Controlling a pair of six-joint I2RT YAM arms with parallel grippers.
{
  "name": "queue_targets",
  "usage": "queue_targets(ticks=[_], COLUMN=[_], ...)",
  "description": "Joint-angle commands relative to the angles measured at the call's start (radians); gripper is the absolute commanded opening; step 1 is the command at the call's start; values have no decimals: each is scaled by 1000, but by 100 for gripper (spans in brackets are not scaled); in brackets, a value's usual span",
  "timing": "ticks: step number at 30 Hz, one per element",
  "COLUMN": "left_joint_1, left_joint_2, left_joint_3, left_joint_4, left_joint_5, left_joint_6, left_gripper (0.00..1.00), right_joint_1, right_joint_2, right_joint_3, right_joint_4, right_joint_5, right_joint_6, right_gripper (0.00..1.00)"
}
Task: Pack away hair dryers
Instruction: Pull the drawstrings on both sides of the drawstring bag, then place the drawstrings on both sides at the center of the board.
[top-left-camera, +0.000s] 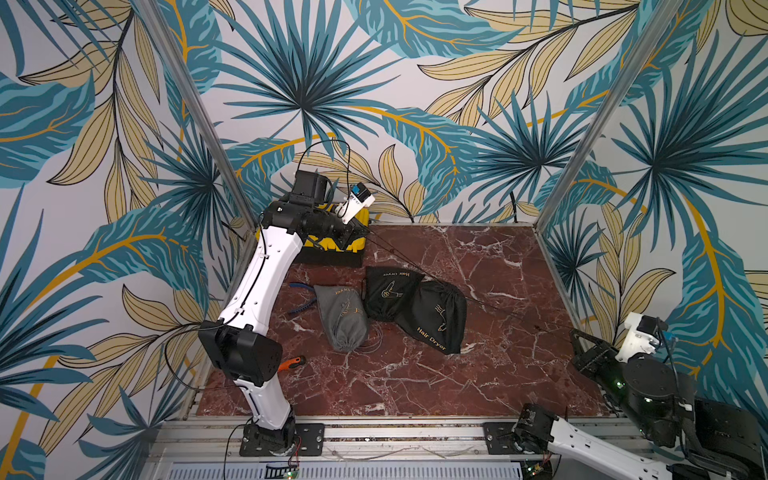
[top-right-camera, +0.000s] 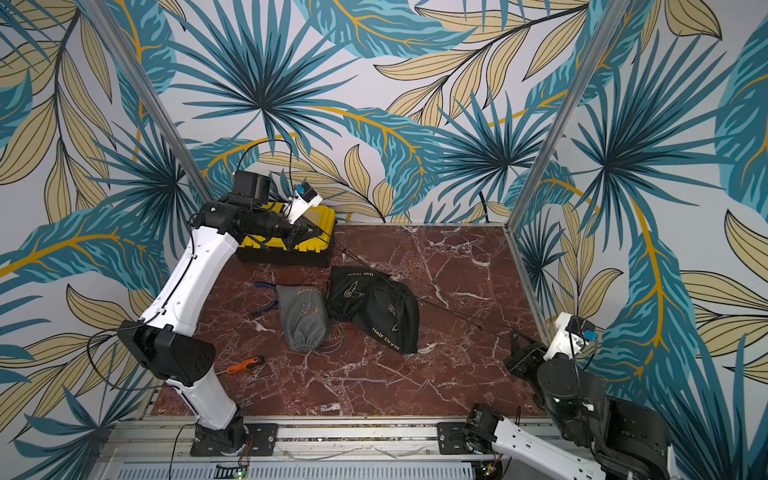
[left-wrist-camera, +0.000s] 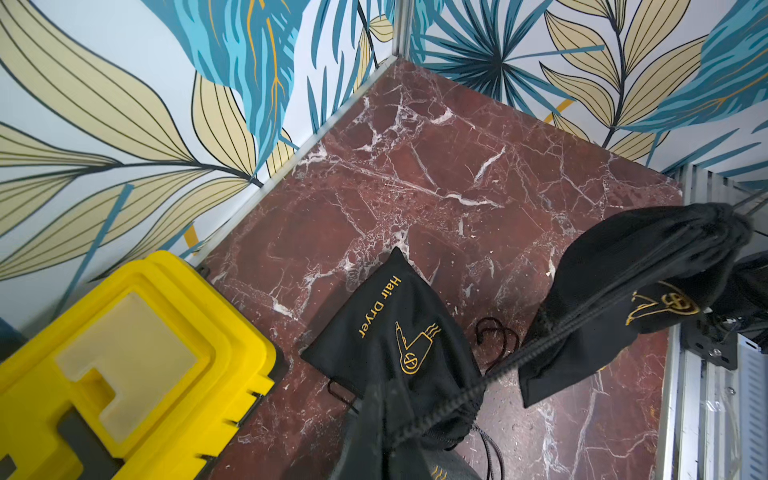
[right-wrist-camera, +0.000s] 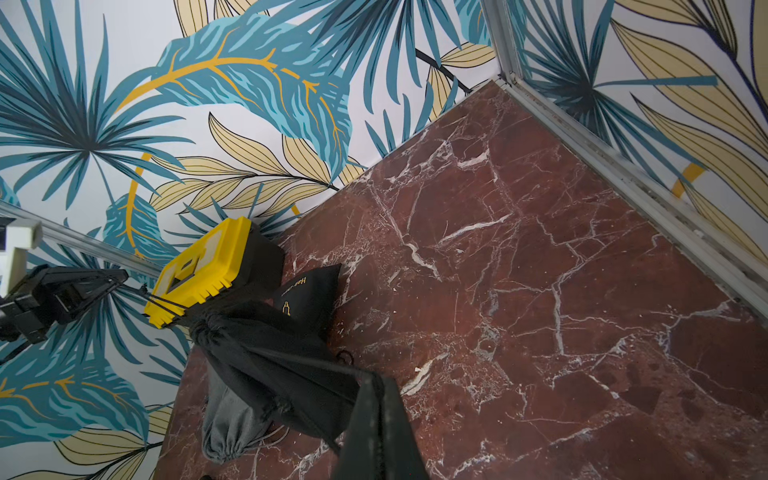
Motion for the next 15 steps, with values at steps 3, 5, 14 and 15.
queue_targets(ticks=[3,5,14,15], left_joint_1=[-86,-121,-248,-254], left_joint_2=[86,140,263,253], left_joint_3=[204,292,537,507], left_joint_4=[58,58,55,55], left_joint_5=[-94,-102,-138,-133], left_joint_6=[-95,-132,-197,-205], left_gripper=[0,0,0,0], right_joint_1=[-4,-3,-6,-6], right_joint_2=[49,74,290,320], right_joint_3=[-12,-36,-117,-130], right_joint_4=[29,72,281,311], right_joint_5=[81,66,-40,-59], right_joint_6=[-55,-71,-134,-139], right_gripper=[0,0,0,0])
